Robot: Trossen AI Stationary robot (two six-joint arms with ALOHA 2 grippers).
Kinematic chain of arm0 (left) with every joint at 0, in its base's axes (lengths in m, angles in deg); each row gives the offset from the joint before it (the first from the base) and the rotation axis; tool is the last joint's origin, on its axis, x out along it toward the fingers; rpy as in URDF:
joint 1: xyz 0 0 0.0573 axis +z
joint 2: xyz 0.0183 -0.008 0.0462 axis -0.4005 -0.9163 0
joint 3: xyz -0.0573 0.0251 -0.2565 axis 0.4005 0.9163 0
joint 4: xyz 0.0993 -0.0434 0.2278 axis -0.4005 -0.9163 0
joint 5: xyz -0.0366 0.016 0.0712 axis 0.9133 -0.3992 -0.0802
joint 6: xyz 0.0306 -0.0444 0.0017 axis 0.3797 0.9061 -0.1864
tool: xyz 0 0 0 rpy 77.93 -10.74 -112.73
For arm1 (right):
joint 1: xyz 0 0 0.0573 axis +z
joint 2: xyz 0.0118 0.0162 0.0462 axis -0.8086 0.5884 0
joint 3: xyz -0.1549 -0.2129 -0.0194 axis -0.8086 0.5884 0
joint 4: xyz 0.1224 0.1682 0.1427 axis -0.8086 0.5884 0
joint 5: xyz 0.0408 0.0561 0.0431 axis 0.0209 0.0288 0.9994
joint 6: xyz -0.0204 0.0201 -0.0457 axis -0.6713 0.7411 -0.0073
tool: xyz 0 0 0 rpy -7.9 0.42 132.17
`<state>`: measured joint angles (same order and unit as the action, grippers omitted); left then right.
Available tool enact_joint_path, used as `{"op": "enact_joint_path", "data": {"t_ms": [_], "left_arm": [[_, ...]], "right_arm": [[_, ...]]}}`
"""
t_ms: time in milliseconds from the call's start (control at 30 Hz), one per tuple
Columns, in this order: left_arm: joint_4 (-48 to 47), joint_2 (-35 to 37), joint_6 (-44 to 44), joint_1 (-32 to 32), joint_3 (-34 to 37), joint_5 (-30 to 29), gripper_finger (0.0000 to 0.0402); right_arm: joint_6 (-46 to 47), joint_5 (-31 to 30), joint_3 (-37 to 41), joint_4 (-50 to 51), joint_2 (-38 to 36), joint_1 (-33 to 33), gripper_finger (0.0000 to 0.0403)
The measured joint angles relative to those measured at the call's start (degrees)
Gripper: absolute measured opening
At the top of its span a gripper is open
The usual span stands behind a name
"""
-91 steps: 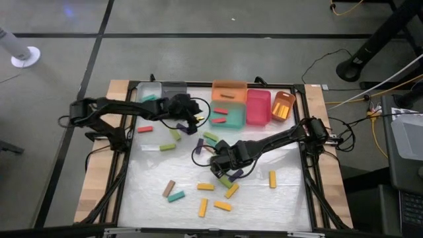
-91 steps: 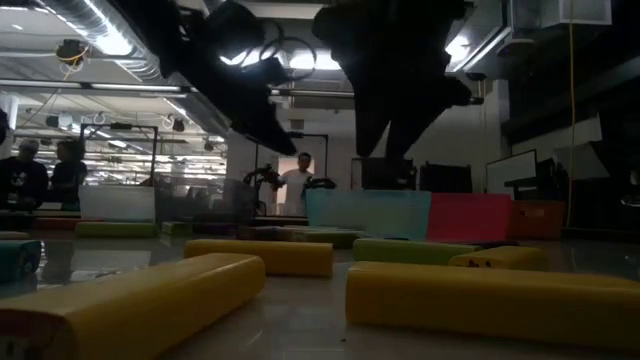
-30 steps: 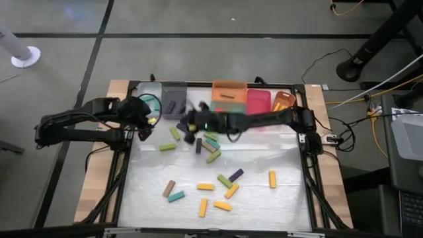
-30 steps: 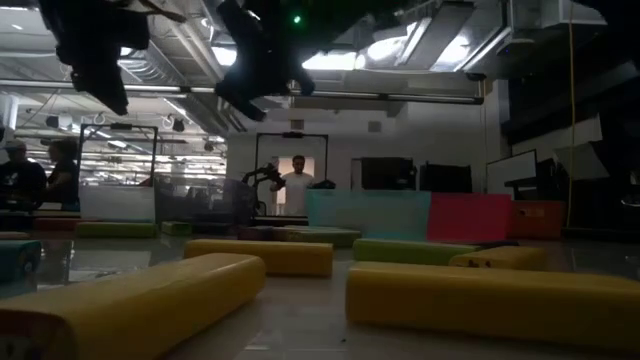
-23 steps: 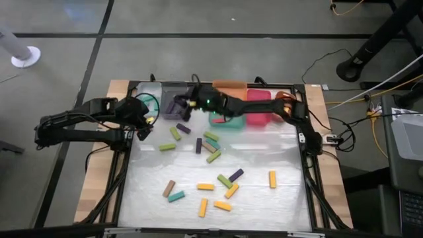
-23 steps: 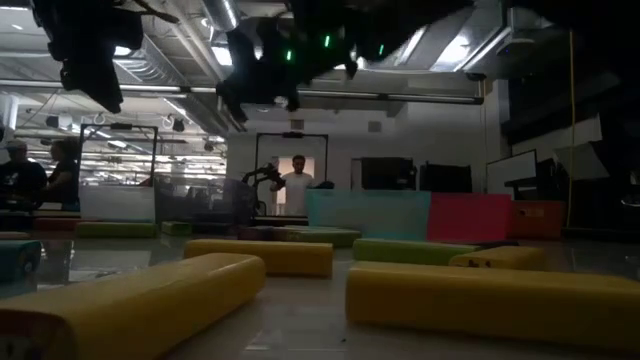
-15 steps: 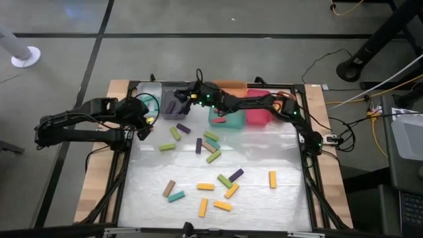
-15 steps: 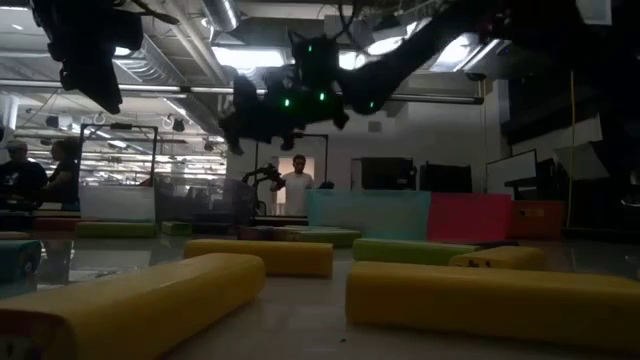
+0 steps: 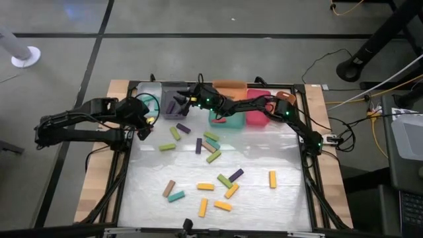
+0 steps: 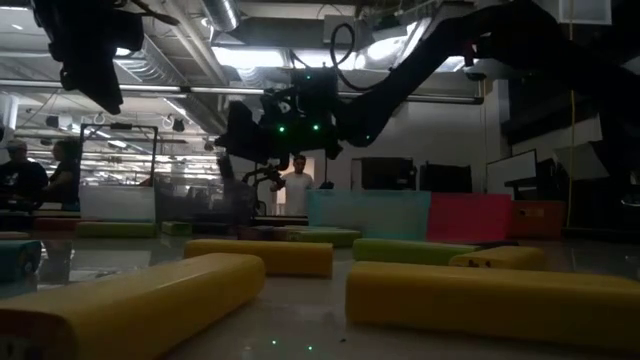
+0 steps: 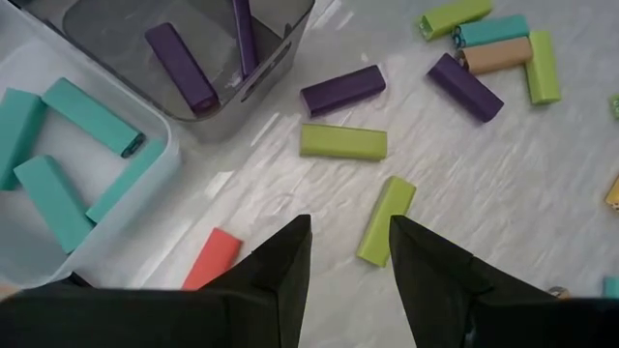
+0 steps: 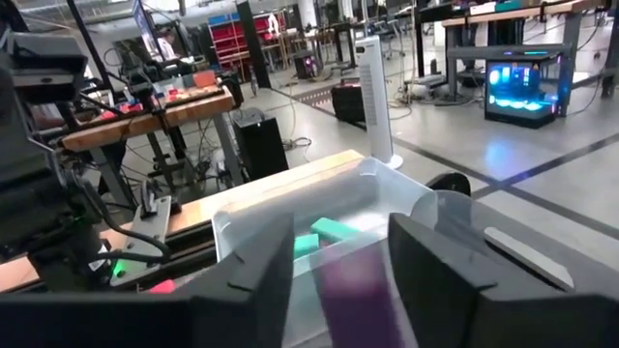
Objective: Sort blocks
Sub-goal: Put the violet block into the black bin, then put the orange block into the light blue bin
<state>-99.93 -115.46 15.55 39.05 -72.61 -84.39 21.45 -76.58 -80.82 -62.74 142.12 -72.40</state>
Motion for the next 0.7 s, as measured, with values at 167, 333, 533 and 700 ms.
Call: {"op": "enact_joint_path", "data": {"t_ms": [167,333,533,700], "left_arm": [[0.2,-0.6,0.0,0.0,0.0,0.0,0.0129],[0.6,-1.5,0.7,0.0,1.8,0.0,0.0129],[0.1,-3.6,2.4,0.0,9.6,0.0,0.0129],[2.8,-6.3,2.7,0.0,14.1,0.8,0.0129]], "right_arm": [[0.0,-0.1,0.0,-1.1,0.0,0.0,0.0205],[0.0,2.6,0.0,-0.9,-0.3,0.0,0.0213],[0.0,8.5,-0.1,3.5,-5.2,0.0,0.0213],[-0.1,12.4,0.0,12.3,-10.0,0.0,0.0213]]}}
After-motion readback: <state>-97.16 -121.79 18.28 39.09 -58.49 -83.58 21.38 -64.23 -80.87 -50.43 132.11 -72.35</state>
